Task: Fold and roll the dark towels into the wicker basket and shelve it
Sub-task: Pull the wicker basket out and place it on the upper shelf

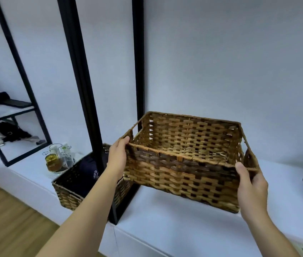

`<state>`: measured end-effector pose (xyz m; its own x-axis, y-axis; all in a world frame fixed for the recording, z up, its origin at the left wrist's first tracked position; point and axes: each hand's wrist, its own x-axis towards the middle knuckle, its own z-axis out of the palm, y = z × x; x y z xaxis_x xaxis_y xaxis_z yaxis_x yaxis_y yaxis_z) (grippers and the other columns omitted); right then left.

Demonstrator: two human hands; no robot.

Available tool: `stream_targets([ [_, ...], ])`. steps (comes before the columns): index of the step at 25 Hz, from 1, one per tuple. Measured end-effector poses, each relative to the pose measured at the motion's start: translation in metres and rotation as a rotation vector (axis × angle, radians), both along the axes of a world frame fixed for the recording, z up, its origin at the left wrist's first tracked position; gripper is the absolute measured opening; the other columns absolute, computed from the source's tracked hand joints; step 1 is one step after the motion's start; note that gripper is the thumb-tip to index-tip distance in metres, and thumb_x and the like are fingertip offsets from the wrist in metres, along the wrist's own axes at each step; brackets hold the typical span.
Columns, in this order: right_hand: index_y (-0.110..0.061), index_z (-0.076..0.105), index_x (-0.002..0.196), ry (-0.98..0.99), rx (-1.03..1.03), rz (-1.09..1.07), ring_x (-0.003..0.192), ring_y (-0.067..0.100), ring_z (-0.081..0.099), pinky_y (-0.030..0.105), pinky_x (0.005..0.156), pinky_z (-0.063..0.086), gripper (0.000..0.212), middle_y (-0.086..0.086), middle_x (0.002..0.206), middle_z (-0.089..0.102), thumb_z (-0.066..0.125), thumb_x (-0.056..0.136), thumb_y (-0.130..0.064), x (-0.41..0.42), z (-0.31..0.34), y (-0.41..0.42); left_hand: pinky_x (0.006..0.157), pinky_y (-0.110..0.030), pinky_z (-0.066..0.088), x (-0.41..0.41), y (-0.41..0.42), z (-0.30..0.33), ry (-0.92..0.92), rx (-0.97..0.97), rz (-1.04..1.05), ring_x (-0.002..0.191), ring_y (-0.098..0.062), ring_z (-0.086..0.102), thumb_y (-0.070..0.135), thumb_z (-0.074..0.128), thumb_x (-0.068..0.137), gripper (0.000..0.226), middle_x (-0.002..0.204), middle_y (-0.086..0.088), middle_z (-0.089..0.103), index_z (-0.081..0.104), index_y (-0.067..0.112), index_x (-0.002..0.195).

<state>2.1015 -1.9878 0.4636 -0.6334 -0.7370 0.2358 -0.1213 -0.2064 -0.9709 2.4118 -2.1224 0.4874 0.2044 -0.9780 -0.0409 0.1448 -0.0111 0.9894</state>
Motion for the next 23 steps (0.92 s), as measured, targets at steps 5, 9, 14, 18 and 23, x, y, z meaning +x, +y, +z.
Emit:
stream_targets([
  [5, -0.029, 0.057, 0.134, 0.010, 0.030, 0.004, 0.117, 0.016, 0.060, 0.050, 0.105, 0.048, 0.037, -0.009, 0.122, 0.067, 0.055, 0.099, -0.043, 0.009, 0.003, -0.049, 0.101, -0.040, 0.049, 0.003, -0.055, 0.001, -0.024, -0.048, -0.017, 0.106, -0.021, 0.068, 0.047, 0.049, 0.101, 0.035, 0.106, 0.000, 0.076, 0.071, 0.021, 0.108],
  [9, -0.035, 0.054, 0.136, 0.012, 0.042, -0.013, 0.115, 0.013, 0.061, 0.049, 0.103, 0.050, 0.041, -0.014, 0.121, 0.066, 0.056, 0.098, -0.049, 0.027, 0.001, -0.081, 0.104, -0.044, 0.048, 0.014, -0.093, 0.000, -0.041, -0.052, -0.017, 0.110, -0.020, 0.066, 0.053, 0.048, 0.098, 0.038, 0.112, 0.001, 0.074, 0.070, 0.026, 0.114],
  [14, -0.036, 0.051, 0.140, 0.013, 0.054, 0.002, 0.113, 0.006, 0.060, 0.045, 0.104, 0.049, 0.044, -0.015, 0.123, 0.066, 0.055, 0.098, -0.049, 0.046, 0.005, -0.112, 0.091, -0.036, 0.047, 0.022, -0.125, 0.004, -0.018, -0.035, 0.035, 0.105, -0.014, 0.063, 0.052, 0.047, 0.101, 0.030, 0.108, 0.008, 0.070, 0.068, 0.032, 0.103],
  [18, -0.035, 0.050, 0.141, 0.007, 0.038, -0.047, 0.114, 0.005, 0.059, 0.043, 0.105, 0.048, 0.045, -0.015, 0.125, 0.065, 0.055, 0.098, -0.048, 0.055, 0.002, -0.123, 0.085, -0.033, 0.047, 0.026, -0.142, -0.002, -0.030, -0.063, 0.056, 0.099, -0.011, 0.063, 0.053, 0.046, 0.101, 0.030, 0.103, 0.008, 0.070, 0.067, 0.033, 0.094],
  [23, -0.036, 0.051, 0.140, 0.010, 0.025, -0.081, 0.118, 0.007, 0.060, 0.042, 0.104, 0.050, 0.043, -0.014, 0.127, 0.065, 0.055, 0.099, -0.047, 0.056, -0.002, -0.124, 0.073, -0.024, 0.043, 0.021, -0.142, -0.004, -0.042, -0.121, 0.092, 0.090, -0.006, 0.060, 0.050, 0.044, 0.103, 0.032, 0.096, 0.010, 0.067, 0.065, 0.030, 0.092],
])
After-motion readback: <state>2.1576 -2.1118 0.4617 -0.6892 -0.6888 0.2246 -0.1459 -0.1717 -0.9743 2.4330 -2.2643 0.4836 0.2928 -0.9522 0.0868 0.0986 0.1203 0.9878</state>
